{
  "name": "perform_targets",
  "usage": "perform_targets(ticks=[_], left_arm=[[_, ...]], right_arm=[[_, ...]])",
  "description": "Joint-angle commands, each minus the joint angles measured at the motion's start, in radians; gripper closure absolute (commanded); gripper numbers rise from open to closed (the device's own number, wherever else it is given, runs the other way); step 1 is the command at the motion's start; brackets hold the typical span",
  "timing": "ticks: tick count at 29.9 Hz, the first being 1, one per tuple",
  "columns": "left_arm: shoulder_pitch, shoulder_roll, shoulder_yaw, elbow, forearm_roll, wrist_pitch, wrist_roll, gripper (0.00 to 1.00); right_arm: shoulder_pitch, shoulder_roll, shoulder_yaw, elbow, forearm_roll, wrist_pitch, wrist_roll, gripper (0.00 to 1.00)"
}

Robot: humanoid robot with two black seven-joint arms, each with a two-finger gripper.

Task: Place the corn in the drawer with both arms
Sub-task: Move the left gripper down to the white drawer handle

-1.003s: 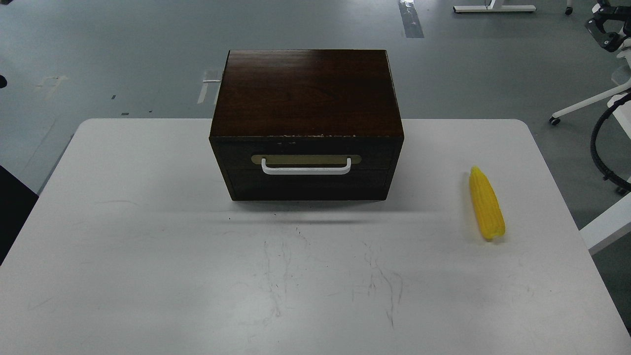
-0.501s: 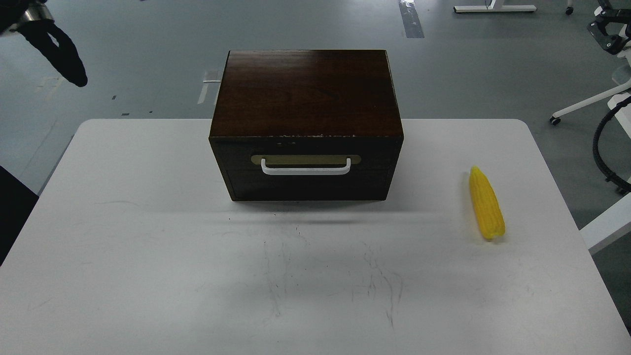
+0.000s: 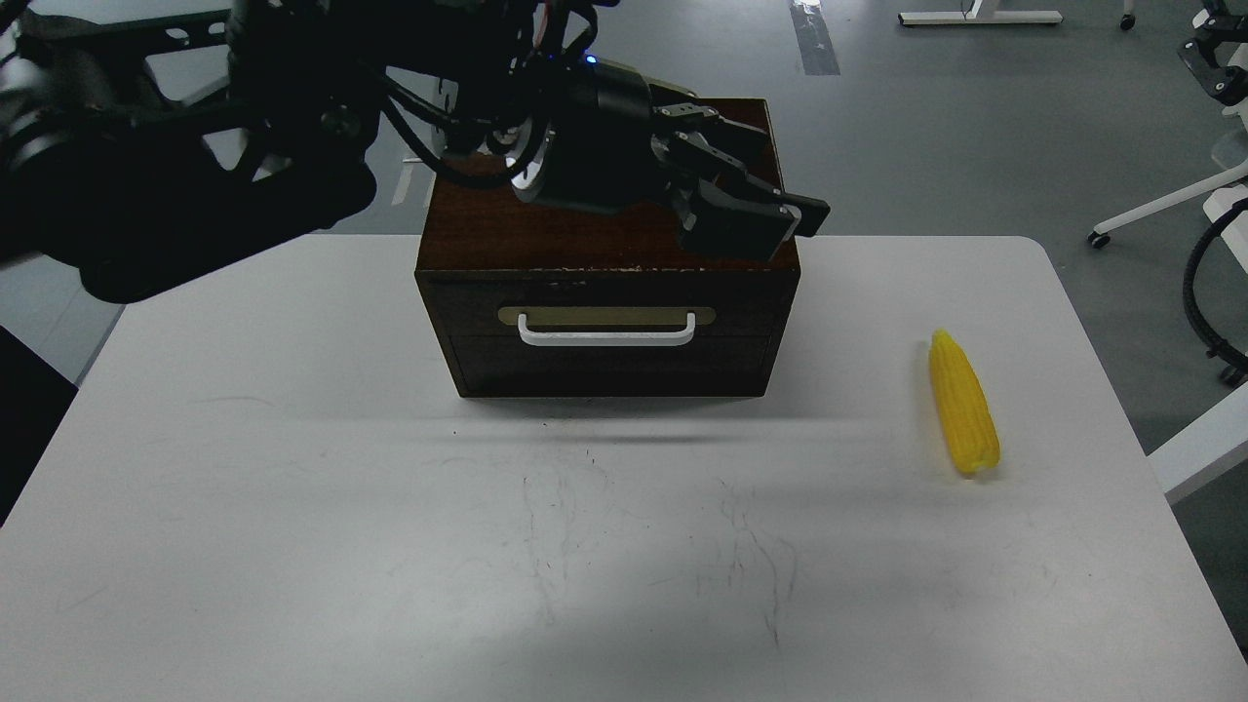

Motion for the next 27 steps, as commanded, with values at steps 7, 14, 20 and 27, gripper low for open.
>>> perform_targets(ticks=[7, 14, 20, 27], left_arm=[[-0.024, -0.066, 0.138, 0.012, 0.332, 0.000, -0.169, 0.16], [-0.038, -0.080, 0.216, 0.044, 0.353, 0.000, -0.198, 0.16], [-0.035, -0.100, 0.285, 0.104, 0.356, 0.000, -0.198, 0.16], [-0.037, -0.103, 0.354, 0.137, 0.405, 0.000, -0.201, 0.16]], right_arm=[[-0.001, -0.009, 0.004, -0.021, 0.000, 0.000, 0.003, 0.00], [-0.010, -0.010, 0.004, -0.021, 0.000, 0.000, 0.005, 0.00], [-0.010, -0.010, 0.004, -0.021, 0.000, 0.000, 0.005, 0.00], [-0.013, -0.010, 0.004, -0.022, 0.000, 0.000, 0.005, 0.00]])
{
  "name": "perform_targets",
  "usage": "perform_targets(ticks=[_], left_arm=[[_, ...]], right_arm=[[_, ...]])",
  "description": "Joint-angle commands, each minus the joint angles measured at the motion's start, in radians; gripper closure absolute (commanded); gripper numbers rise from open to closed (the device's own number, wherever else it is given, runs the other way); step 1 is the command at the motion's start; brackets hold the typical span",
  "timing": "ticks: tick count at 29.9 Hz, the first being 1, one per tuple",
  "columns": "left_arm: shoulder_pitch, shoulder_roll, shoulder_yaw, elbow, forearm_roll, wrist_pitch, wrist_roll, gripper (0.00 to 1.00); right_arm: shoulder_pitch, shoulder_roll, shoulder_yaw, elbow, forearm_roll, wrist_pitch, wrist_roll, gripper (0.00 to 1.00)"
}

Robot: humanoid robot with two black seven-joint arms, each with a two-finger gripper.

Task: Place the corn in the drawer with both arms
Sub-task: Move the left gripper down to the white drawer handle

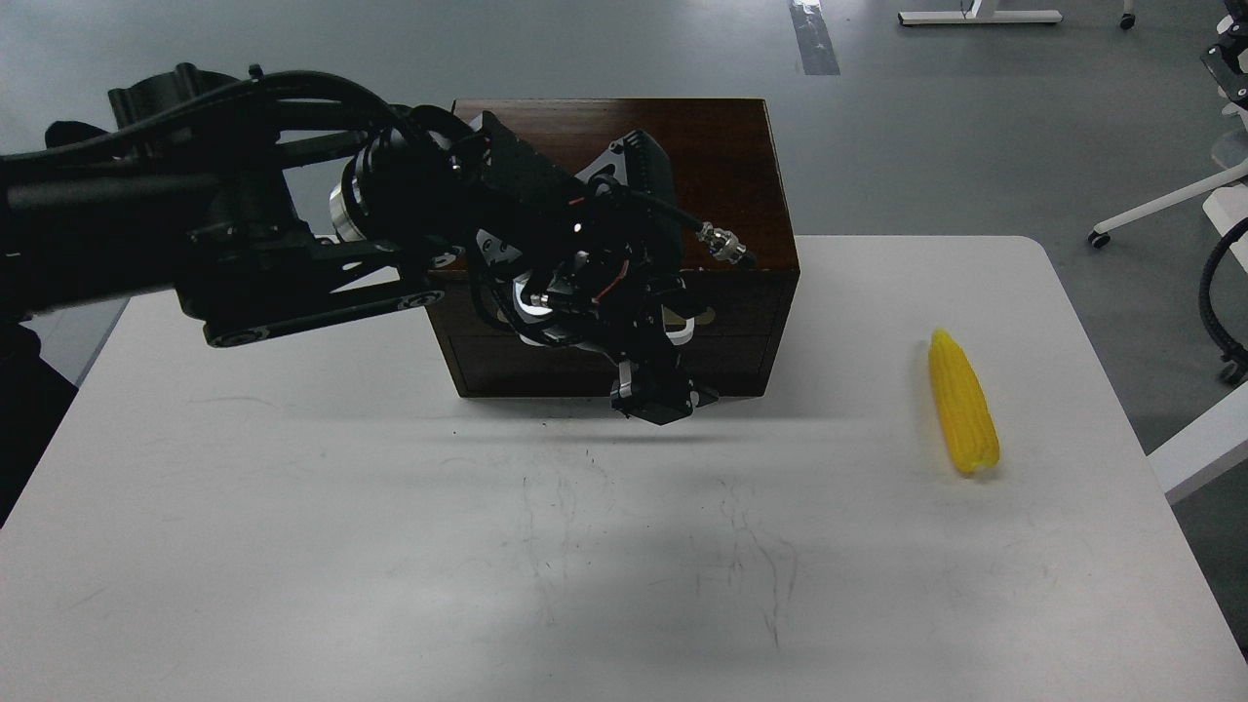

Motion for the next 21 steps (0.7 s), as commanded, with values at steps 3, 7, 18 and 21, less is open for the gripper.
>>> perform_targets(ticks=[3, 7, 18, 21], left_arm=[[0.022, -0.003, 0.072, 0.051, 0.025, 0.000, -0.001, 0.17], [0.024, 0.001, 0.102, 0.080, 0.028, 0.000, -0.001, 0.16], [0.042, 0.005, 0.117, 0.117, 0.028, 0.000, -0.001, 0.16], [0.041, 0.006, 0.117, 0.123, 0.028, 0.000, -0.001, 0.16]], right_arm=[[-0.001, 0.000, 0.000, 0.000, 0.000, 0.000, 0.000, 0.00], [-0.004, -0.011, 0.000, 0.000, 0.000, 0.000, 0.000, 0.00], [-0.004, -0.015, 0.000, 0.000, 0.000, 0.000, -0.002, 0.00], [-0.006, -0.015, 0.000, 0.000, 0.001, 0.000, 0.000, 0.00]])
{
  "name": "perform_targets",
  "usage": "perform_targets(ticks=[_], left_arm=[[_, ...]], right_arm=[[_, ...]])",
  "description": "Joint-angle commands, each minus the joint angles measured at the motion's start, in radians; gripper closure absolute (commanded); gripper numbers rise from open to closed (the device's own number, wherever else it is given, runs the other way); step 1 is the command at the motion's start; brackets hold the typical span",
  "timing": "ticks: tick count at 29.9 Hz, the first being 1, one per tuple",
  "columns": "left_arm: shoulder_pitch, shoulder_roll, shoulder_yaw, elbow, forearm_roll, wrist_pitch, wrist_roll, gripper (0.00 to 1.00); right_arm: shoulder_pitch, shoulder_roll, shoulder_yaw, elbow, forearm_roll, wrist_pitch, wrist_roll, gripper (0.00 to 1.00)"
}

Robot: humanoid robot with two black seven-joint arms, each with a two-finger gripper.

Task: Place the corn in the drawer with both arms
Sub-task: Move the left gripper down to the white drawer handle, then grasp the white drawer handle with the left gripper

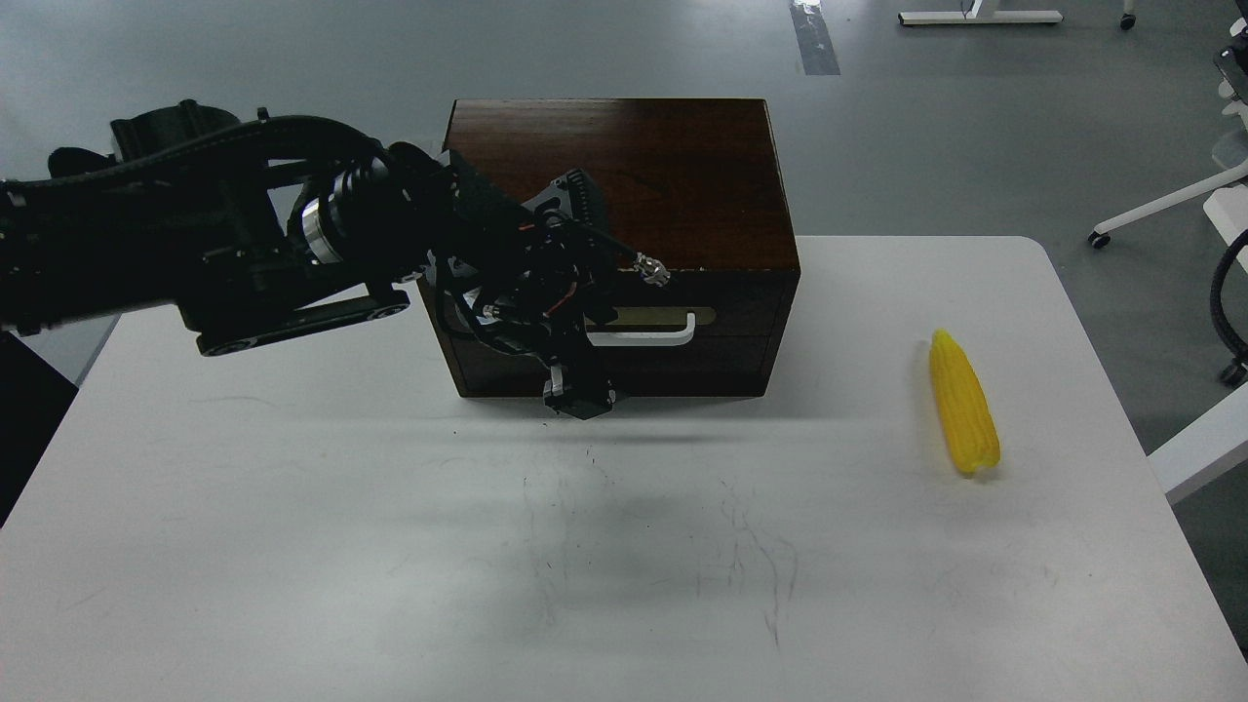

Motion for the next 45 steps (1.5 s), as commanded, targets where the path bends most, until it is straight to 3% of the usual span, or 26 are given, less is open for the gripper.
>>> perform_targets(ticks=[1, 13, 45], left_arm=[[-0.001, 0.002, 0.001, 0.005, 0.000, 0.000, 0.000, 0.16], [-0.003, -0.001, 0.049, 0.048, 0.000, 0.000, -0.003, 0.16], [-0.009, -0.007, 0.066, 0.010, 0.003, 0.000, -0.015, 0.17]], right_arm=[[-0.001, 0.000, 0.000, 0.000, 0.001, 0.000, 0.000, 0.00], [-0.002, -0.005, 0.000, 0.000, 0.000, 0.000, -0.002, 0.00], [0.001, -0.011, 0.001, 0.000, 0.000, 0.000, -0.005, 0.00]])
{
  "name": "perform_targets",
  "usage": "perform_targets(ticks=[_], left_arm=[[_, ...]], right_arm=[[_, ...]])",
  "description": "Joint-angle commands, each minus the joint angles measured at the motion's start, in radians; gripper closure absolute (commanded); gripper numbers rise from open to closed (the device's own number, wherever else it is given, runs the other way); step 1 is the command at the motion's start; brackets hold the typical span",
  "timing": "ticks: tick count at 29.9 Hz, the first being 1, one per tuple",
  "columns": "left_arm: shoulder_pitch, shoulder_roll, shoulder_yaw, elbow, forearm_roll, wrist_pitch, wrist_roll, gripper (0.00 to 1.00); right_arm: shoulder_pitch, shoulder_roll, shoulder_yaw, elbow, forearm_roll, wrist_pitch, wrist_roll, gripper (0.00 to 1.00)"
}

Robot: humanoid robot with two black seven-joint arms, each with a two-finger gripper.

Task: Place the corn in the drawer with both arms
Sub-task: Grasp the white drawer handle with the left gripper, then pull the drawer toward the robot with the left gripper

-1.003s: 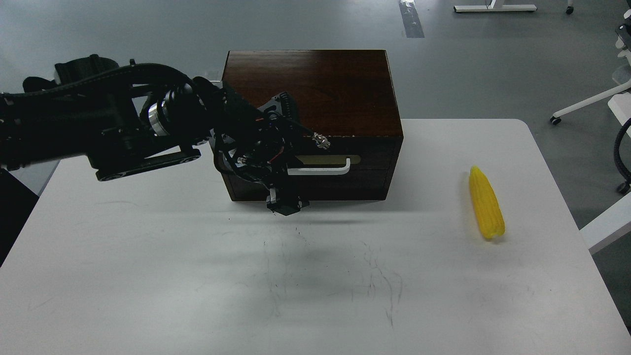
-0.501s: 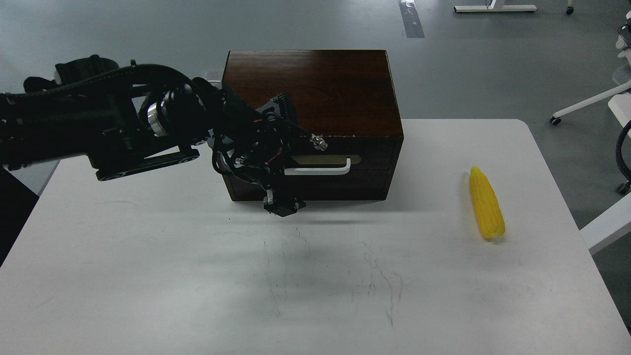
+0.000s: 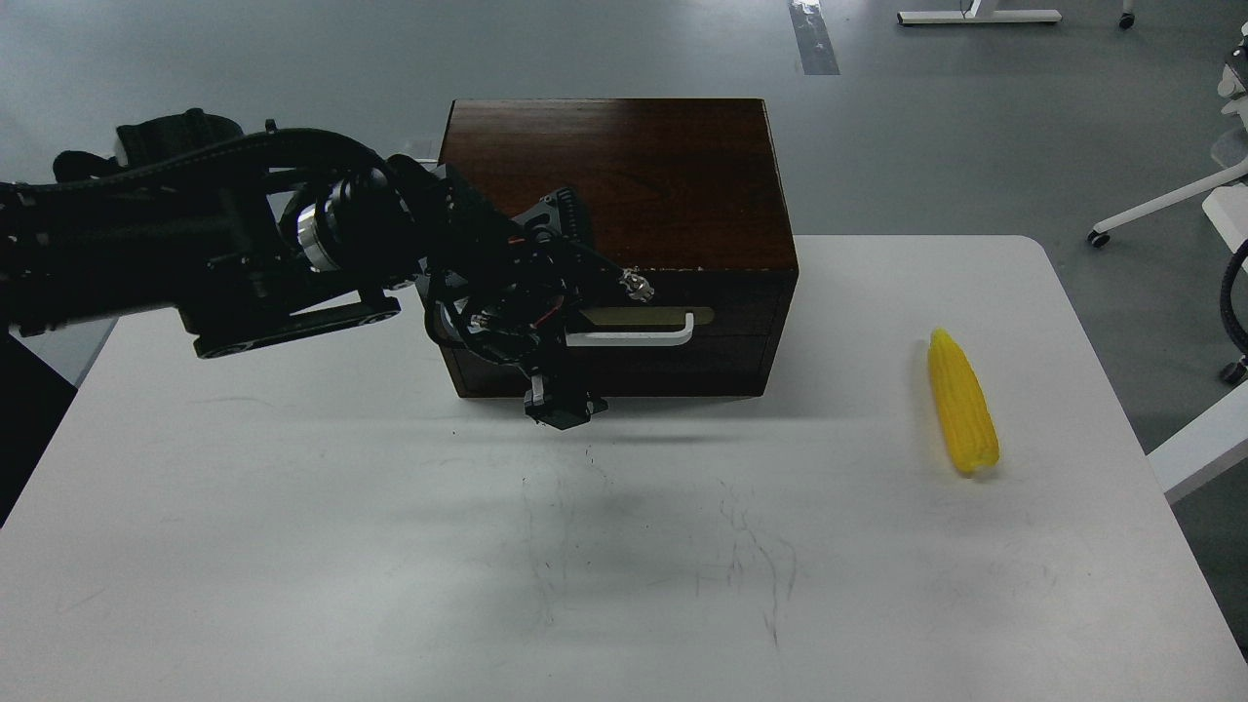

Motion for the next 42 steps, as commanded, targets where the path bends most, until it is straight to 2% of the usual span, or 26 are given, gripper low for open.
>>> perform_targets(ticks=[1, 42], left_arm=[[-0.003, 0.001, 0.008, -0.024, 0.000, 0.000, 0.000, 0.17], [-0.025, 0.009, 0.012, -0.124, -0.002, 0.000, 0.000, 0.16]], right_arm=[[0.000, 0.000, 0.001, 0.000, 0.000, 0.000, 0.000, 0.00], [0.005, -0.020, 0.003, -0.014, 0.000, 0.000, -0.003, 0.00]])
